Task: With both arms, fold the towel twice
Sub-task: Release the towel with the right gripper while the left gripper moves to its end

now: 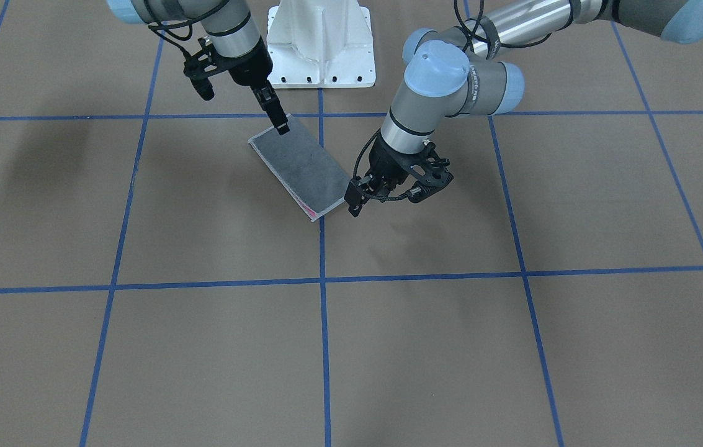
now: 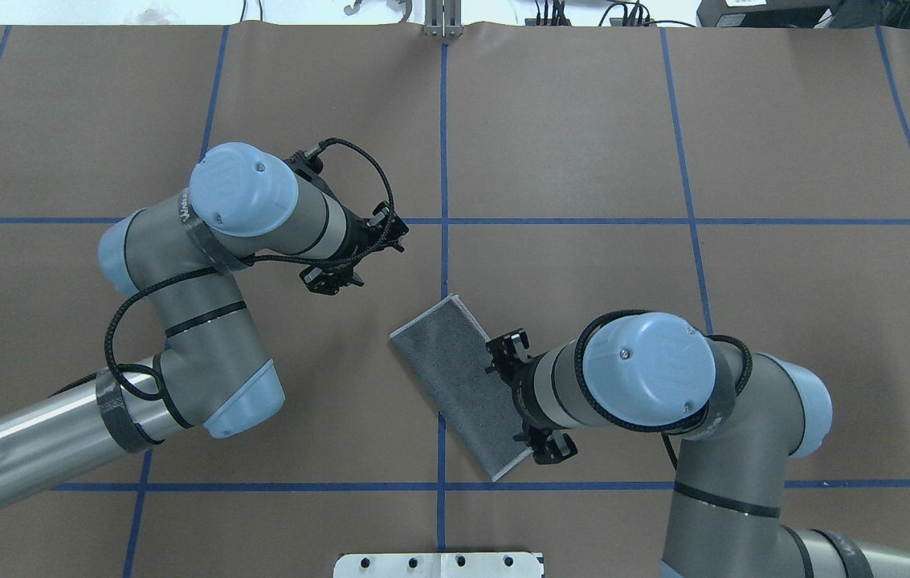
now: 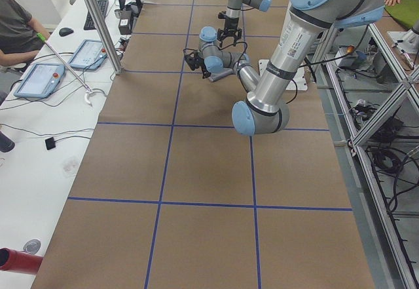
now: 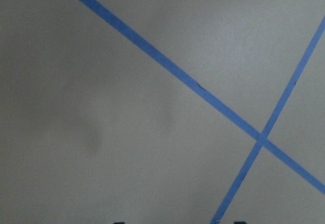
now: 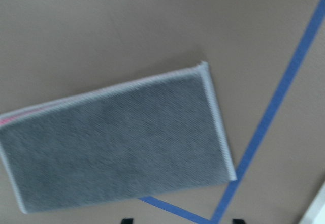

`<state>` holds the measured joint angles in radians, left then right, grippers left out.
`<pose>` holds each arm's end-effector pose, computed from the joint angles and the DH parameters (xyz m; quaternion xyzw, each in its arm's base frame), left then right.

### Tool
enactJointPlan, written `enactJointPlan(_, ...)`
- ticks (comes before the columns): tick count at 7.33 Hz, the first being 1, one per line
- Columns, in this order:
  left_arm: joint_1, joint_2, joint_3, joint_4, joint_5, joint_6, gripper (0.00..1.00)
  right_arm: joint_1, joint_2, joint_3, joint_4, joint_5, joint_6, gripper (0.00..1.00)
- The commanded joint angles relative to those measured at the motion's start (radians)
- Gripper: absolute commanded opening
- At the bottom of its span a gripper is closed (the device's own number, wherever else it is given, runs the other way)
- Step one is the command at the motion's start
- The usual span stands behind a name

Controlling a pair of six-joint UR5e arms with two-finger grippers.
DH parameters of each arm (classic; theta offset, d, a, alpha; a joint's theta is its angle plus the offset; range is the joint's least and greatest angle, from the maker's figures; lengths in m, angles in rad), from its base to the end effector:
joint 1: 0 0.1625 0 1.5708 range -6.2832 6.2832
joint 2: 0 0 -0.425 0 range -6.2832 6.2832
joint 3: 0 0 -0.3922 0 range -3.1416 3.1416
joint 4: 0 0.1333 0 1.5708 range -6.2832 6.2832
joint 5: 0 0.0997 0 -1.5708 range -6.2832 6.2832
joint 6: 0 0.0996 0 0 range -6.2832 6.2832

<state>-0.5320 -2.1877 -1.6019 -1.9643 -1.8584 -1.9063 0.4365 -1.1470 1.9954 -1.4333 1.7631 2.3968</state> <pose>0.5425 -0.4412 0.2346 -0.0754 0.5022 -0.2961 0.8090 -0.4688 -0.3448 0.2265 -0.1741 -0.4458 0.4808 0.7347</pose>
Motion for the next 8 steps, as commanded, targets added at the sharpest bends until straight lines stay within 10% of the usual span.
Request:
enactJointPlan(1,0.078,0.025,-0.038,0.001,0.06,-0.03,0.46,0.12,0.016,-0.076,0.002,0.002,-0.135,1.0)
enactJointPlan(8,0.102,0.023,-0.001,0.002,0.061,-0.014,0.43,0.148,0.02,-0.147,0.005,0.002,-0.217,1.0)
